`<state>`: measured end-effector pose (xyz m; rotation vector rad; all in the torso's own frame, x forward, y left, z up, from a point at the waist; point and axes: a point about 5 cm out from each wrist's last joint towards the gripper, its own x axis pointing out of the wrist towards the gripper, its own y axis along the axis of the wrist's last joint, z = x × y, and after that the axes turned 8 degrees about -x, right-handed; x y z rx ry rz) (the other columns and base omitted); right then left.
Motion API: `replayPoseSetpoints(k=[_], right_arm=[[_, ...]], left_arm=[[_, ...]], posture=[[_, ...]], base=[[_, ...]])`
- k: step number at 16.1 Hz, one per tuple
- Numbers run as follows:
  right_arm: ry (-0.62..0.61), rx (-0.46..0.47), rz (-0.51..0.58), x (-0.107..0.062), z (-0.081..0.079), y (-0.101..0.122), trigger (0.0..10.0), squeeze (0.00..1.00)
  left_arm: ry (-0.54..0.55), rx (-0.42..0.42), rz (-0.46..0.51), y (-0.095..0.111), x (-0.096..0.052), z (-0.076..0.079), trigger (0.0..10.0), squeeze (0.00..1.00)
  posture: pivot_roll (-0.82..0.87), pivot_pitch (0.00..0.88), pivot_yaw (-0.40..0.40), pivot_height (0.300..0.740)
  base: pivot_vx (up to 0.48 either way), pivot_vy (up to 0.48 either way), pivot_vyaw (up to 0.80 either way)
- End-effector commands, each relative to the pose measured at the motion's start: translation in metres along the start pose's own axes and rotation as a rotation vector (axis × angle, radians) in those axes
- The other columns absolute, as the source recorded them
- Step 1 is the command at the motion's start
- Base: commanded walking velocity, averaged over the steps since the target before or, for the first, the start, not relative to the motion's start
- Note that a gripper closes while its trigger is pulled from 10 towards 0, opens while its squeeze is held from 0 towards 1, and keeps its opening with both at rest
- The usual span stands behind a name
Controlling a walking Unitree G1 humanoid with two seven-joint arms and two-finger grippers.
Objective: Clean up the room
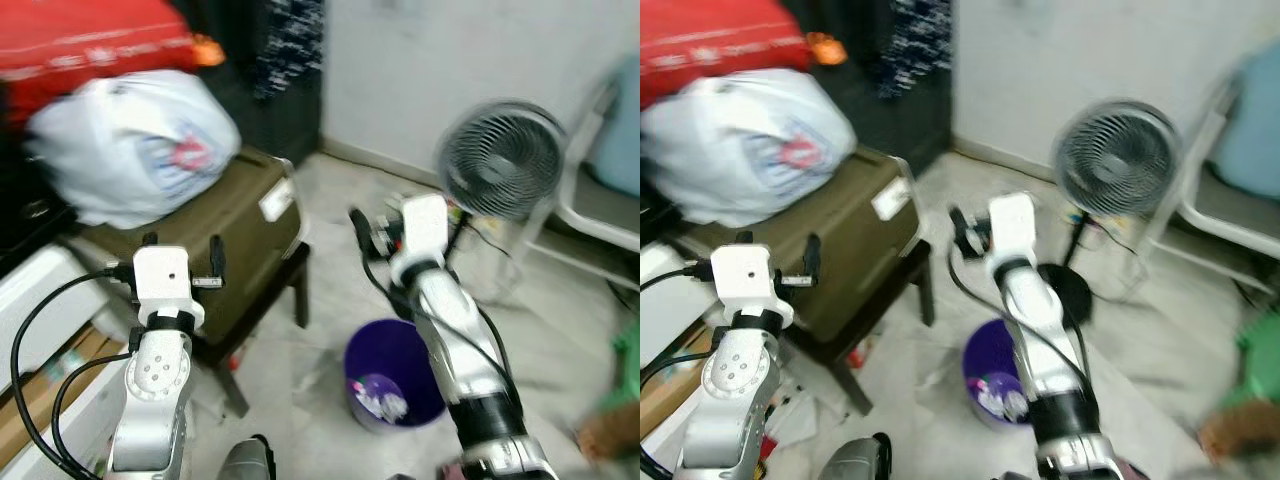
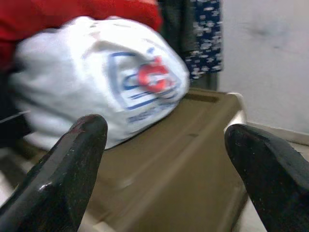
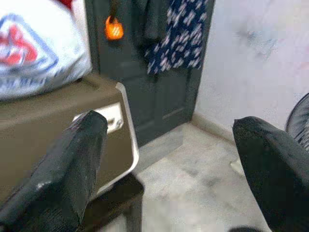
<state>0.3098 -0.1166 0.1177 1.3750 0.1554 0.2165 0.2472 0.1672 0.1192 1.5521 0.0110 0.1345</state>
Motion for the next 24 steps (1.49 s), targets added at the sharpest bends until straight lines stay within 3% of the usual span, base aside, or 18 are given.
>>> replayPoseSetpoints(k=[1, 4, 6, 11, 15, 18, 22, 24], right_arm=[[0.003, -0.003, 0.016, 0.000, 0.002, 0.006, 10.0, 0.00], [0.013, -0.004, 0.037, 0.000, 0.001, 0.012, 10.0, 0.00], [-0.019, 0.029, 0.052, 0.002, 0.010, 0.020, 10.0, 0.00], [-0.004, -0.011, -0.041, -0.033, 0.015, -0.008, 10.0, 0.00], [0.021, -0.009, -0.013, -0.025, 0.010, 0.001, 10.0, 0.00], [-0.043, -0.007, -0.004, -0.022, 0.024, 0.005, 10.0, 0.00], [-0.093, -0.018, -0.072, -0.050, 0.037, -0.017, 10.0, 0.00], [-0.151, -0.011, -0.183, -0.057, 0.045, -0.037, 10.0, 0.00]], left_arm=[[-0.006, -0.001, 0.008, 0.003, -0.002, 0.001, 10.0, 0.00], [-0.028, -0.025, 0.022, 0.002, -0.005, 0.001, 10.0, 0.00], [0.013, -0.015, 0.020, 0.001, -0.010, -0.007, 10.0, 0.00], [0.095, 0.034, -0.007, -0.004, -0.022, -0.018, 10.0, 0.00], [0.094, 0.025, -0.016, -0.007, -0.025, -0.017, 10.0, 0.00], [0.029, -0.063, -0.021, -0.008, -0.031, -0.011, 10.0, 0.00], [0.095, -0.004, -0.042, -0.012, -0.038, -0.022, 10.0, 0.00], [0.094, 0.024, -0.033, -0.010, -0.036, -0.022, 10.0, 0.00]], posture=[[-0.08, 0.000, 0.015, 0.740], [-0.09, 0.000, 0.017, 0.740], [-0.08, 0.000, 0.021, 0.740], [-0.07, 0.000, 0.006, 0.740], [-0.08, 0.000, 0.007, 0.740], [-0.09, 0.000, 0.028, 0.740], [-0.08, 0.000, 0.018, 0.740], [-0.07, 0.000, 0.013, 0.740]], base=[[0.000, 0.000, 0.80], [0.000, 0.000, 0.80], [0.000, 0.000, 0.80], [0.000, 0.000, 0.80], [0.000, 0.000, 0.80], [0.000, 0.000, 0.80], [0.000, 0.000, 0.60], [0.000, 0.000, 0.00]])
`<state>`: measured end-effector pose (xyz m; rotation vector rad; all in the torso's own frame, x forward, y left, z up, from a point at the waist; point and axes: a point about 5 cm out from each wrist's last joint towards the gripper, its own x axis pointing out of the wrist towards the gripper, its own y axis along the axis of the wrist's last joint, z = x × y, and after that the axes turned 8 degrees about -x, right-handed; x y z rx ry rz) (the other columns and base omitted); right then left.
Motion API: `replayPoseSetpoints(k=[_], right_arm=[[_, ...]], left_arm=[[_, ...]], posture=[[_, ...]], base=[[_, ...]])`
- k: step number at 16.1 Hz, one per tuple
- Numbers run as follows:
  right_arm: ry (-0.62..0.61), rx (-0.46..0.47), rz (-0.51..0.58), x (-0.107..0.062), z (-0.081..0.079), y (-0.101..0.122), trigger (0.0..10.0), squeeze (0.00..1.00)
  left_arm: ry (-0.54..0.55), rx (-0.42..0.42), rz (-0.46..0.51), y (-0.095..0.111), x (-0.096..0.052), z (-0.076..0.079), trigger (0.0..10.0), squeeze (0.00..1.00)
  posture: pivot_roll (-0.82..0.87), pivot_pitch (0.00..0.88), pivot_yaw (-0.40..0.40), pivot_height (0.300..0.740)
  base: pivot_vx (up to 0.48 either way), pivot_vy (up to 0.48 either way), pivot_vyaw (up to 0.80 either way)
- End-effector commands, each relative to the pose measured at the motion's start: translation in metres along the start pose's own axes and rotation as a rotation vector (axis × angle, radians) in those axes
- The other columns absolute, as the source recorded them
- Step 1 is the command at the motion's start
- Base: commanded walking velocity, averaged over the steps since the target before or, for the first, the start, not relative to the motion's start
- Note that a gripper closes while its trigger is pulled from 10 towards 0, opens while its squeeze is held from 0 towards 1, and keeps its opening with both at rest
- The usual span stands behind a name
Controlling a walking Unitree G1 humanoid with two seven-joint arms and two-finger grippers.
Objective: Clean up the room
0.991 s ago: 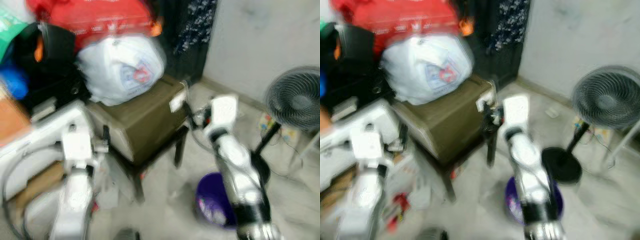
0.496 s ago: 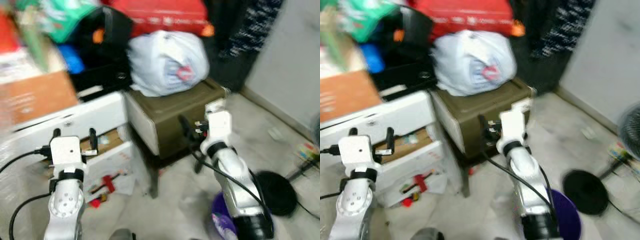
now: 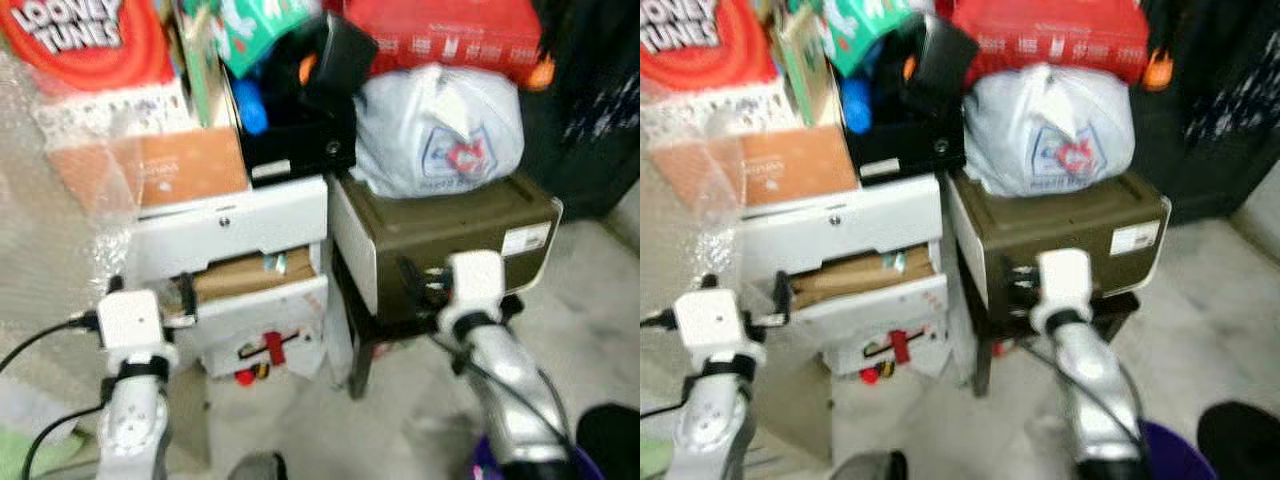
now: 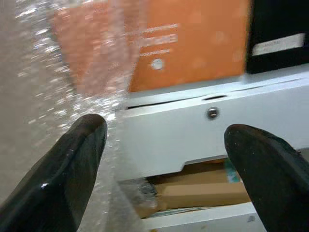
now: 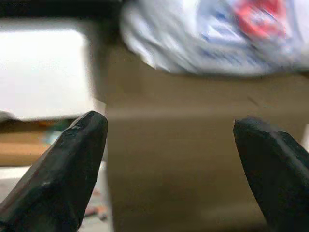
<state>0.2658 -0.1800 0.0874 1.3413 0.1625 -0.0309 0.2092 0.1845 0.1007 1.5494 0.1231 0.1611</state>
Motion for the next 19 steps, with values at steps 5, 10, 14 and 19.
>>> replayPoseSetpoints(k=[5, 10, 14, 19], right_arm=[[-0.090, -0.043, 0.086, 0.020, -0.007, 0.025, 10.0, 0.00], [-0.077, -0.027, 0.074, -0.016, -0.003, 0.016, 10.0, 0.00], [-0.047, -0.037, 0.103, -0.009, -0.005, 0.030, 10.0, 0.00], [-0.091, -0.002, 0.126, -0.002, -0.011, 0.035, 10.0, 0.00]], left_arm=[[-0.044, -0.018, 0.009, 0.003, 0.004, 0.002, 10.0, 0.00], [-0.086, 0.007, 0.004, 0.001, 0.017, 0.006, 10.0, 0.00], [-0.094, -0.011, 0.037, 0.007, 0.028, 0.010, 10.0, 0.00], [-0.203, -0.064, 0.029, 0.005, 0.042, 0.038, 10.0, 0.00]], posture=[[-0.10, 0.000, 0.082, 0.740], [-0.15, 0.000, 0.075, 0.740], [-0.18, 0.018, 0.054, 0.740], [-0.22, 0.000, 0.133, 0.740]], base=[[0.000, 0.000, 0.00], [0.000, 0.000, 0.00], [0.000, 0.000, 0.00], [0.000, 0.000, 0.00]])
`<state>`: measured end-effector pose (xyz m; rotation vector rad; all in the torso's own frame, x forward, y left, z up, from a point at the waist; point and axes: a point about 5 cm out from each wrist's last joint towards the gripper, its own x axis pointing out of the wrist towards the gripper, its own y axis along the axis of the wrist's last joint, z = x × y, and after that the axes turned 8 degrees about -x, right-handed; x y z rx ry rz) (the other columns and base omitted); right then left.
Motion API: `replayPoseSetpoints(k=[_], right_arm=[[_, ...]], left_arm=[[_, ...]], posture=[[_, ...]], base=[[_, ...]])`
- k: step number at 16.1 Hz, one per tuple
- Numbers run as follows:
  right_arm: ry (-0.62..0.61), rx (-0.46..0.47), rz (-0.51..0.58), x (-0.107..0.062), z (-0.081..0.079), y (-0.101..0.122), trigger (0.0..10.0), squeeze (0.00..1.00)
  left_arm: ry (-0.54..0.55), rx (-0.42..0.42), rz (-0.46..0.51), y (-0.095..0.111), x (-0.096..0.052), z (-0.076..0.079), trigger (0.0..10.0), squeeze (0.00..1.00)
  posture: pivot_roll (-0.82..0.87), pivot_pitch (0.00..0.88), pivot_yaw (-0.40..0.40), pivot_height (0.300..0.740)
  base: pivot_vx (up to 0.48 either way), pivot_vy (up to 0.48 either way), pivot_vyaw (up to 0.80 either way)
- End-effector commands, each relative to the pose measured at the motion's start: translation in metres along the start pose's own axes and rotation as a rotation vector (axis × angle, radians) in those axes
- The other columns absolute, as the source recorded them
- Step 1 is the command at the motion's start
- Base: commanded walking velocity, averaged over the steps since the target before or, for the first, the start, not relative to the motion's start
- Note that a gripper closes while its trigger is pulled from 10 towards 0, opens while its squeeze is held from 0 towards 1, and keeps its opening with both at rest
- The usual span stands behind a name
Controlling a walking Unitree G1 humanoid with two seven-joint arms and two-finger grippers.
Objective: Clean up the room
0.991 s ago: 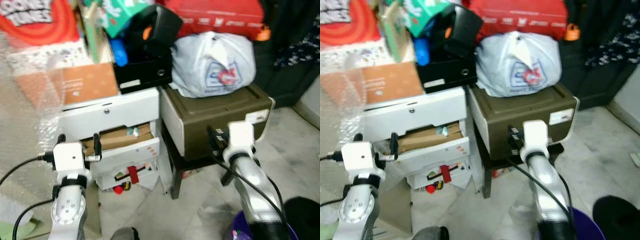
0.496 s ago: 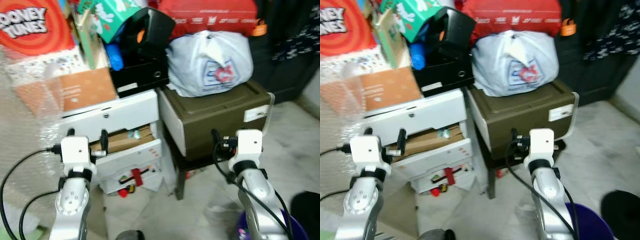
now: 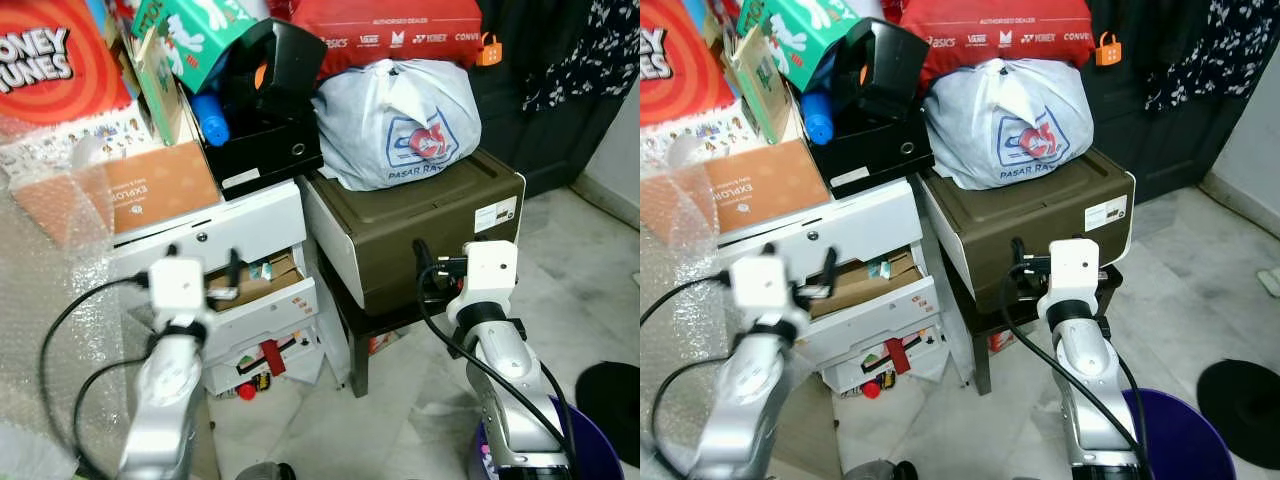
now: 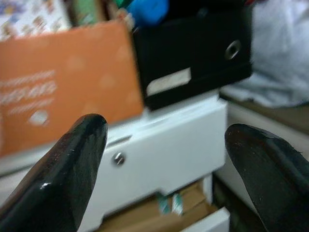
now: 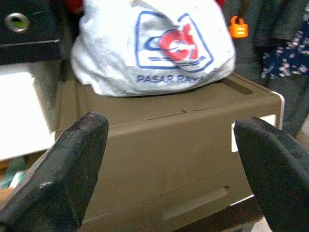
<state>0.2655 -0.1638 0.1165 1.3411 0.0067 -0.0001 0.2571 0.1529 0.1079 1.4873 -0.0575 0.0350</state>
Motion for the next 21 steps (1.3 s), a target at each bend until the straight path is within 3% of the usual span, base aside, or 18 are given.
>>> replayPoseSetpoints(k=[1, 4, 8, 12, 14, 17, 21], right_arm=[[0.005, 0.011, 0.015, 0.004, -0.005, 0.003, 10.0, 0.00], [0.031, 0.009, 0.032, 0.009, -0.011, 0.006, 10.0, 0.00], [0.007, 0.021, 0.027, 0.023, 0.001, 0.005, 10.0, 0.00], [0.065, 0.005, 0.045, 0.029, -0.007, 0.010, 10.0, 0.00], [0.117, -0.006, 0.048, 0.028, -0.018, 0.012, 10.0, 0.00], [0.145, -0.002, 0.042, 0.027, -0.022, 0.009, 10.0, 0.00], [0.237, 0.008, 0.067, 0.032, -0.031, 0.016, 10.0, 0.00]], left_arm=[[-0.003, 0.008, 0.006, 0.002, 0.003, -0.003, 10.0, 0.00], [0.038, 0.026, -0.001, -0.001, 0.005, -0.014, 10.0, 0.00], [0.055, 0.021, 0.004, -0.001, 0.004, -0.013, 10.0, 0.00], [0.113, 0.020, 0.005, -0.004, -0.003, -0.019, 10.0, 0.00], [0.142, 0.020, 0.007, -0.004, -0.006, -0.020, 10.0, 0.00], [0.180, 0.048, -0.006, -0.006, -0.009, -0.019, 10.0, 0.00], [0.213, 0.017, 0.015, -0.004, -0.015, -0.026, 10.0, 0.00]], posture=[[-0.22, 0.000, 0.132, 0.740], [-0.23, 0.000, 0.134, 0.740], [-0.17, 0.000, 0.105, 0.740], [-0.14, 0.000, 0.059, 0.740], [-0.13, 0.000, 0.046, 0.740], [-0.13, 0.003, 0.043, 0.740], [-0.11, 0.000, 0.013, 0.740]], base=[[0.000, 0.000, 0.00], [0.000, 0.000, 0.00], [0.000, 0.000, 0.00], [0.000, 0.000, 0.00], [0.000, 0.000, 0.80], [0.000, 0.000, 0.80], [0.000, 0.000, 0.80]])
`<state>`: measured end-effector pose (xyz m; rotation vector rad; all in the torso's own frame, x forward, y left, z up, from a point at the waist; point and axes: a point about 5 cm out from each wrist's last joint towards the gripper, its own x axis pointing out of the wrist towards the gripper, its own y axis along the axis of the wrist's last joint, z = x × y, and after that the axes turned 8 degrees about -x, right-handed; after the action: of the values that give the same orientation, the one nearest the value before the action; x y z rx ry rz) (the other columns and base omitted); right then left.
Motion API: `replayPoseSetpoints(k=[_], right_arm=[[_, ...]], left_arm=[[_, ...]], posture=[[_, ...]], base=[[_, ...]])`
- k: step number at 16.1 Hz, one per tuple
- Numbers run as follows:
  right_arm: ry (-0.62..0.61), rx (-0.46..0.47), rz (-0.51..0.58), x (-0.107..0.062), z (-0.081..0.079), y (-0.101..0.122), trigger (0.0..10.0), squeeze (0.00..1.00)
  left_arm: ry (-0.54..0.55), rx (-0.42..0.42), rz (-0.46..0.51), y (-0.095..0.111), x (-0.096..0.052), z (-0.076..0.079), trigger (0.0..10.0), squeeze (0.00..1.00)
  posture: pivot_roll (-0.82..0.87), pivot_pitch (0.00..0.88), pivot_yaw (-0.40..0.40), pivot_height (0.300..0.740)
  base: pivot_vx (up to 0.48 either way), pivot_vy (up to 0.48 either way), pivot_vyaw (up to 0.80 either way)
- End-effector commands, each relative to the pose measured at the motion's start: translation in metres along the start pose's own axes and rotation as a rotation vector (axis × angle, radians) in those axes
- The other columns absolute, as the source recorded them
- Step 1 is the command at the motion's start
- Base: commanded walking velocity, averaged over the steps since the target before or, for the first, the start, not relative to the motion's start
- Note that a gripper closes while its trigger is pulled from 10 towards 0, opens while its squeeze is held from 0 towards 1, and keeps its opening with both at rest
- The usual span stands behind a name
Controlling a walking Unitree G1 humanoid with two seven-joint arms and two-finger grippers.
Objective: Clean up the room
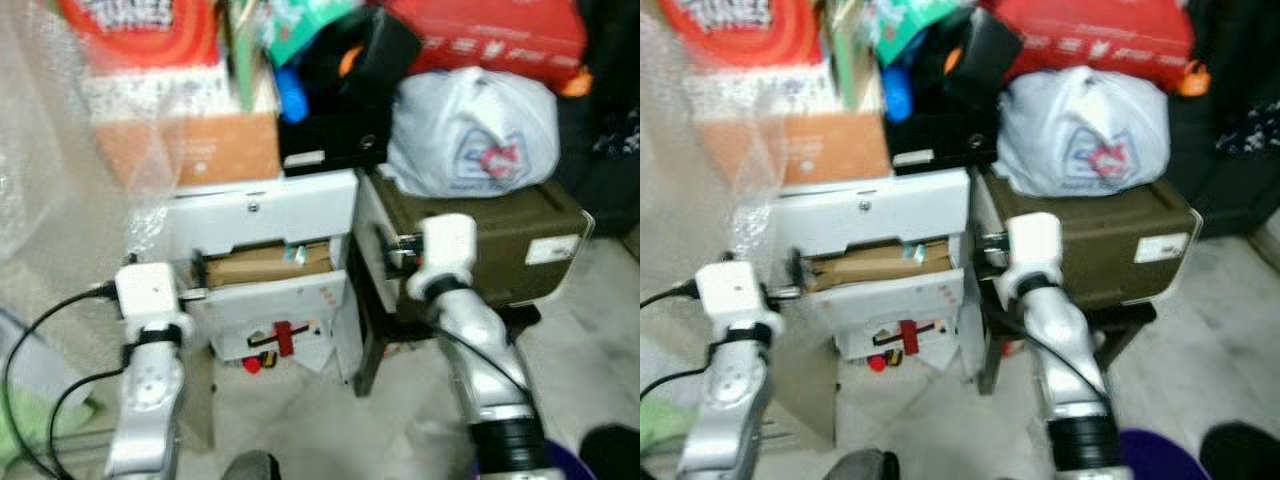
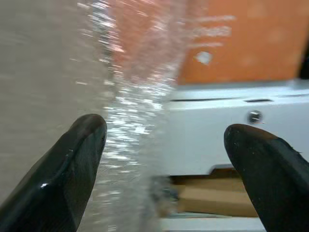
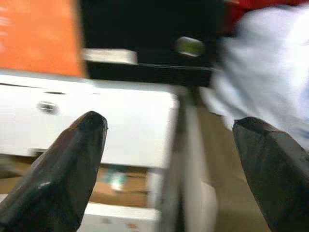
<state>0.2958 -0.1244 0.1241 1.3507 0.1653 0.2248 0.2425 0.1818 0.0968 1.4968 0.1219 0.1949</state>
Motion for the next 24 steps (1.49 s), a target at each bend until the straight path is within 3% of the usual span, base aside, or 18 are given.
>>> replayPoseSetpoints(k=[1, 5, 8, 9, 18, 21, 24], right_arm=[[-0.003, -0.010, -0.005, 0.003, 0.006, 0.000, 10.0, 0.00], [-0.001, -0.002, -0.003, 0.007, 0.006, 0.000, 10.0, 0.00], [-0.015, 0.001, -0.007, 0.005, 0.007, -0.001, 10.0, 0.00], [-0.043, 0.024, -0.009, 0.002, 0.010, -0.003, 10.0, 0.00], [-0.106, -0.010, -0.053, -0.009, 0.016, -0.011, 10.0, 0.00], [-0.120, -0.043, -0.090, -0.027, 0.025, -0.019, 10.0, 0.00], [-0.129, -0.054, -0.112, -0.049, 0.031, -0.024, 10.0, 0.00]], left_arm=[[0.005, 0.002, 0.019, 0.004, -0.001, 0.004, 10.0, 0.00], [0.045, 0.051, 0.006, 0.003, -0.002, -0.001, 10.0, 0.00], [0.036, 0.025, -0.003, 0.002, -0.003, 0.000, 10.0, 0.00], [0.000, -0.008, 0.002, 0.003, -0.003, 0.003, 10.0, 0.00], [-0.012, 0.000, -0.002, 0.004, 0.001, 0.006, 10.0, 0.00], [-0.229, -0.048, 0.023, 0.016, -0.017, 0.022, 10.0, 0.00], [-0.330, 0.007, 0.023, 0.024, -0.044, 0.023, 10.0, 0.00]], posture=[[-0.10, 0.002, 0.008, 0.740], [-0.09, 0.010, 0.012, 0.740], [-0.10, 0.014, 0.023, 0.740], [-0.11, 0.018, 0.040, 0.740], [-0.12, 0.014, 0.042, 0.740], [-0.12, 0.014, 0.036, 0.740], [-0.12, 0.022, 0.037, 0.740]], base=[[0.000, 0.000, 0.80], [0.000, 0.000, 0.80], [0.000, 0.000, 0.80], [0.000, 0.000, 0.00], [0.000, 0.000, 0.00], [0.000, 0.000, 0.00], [0.000, 0.000, 0.00]])
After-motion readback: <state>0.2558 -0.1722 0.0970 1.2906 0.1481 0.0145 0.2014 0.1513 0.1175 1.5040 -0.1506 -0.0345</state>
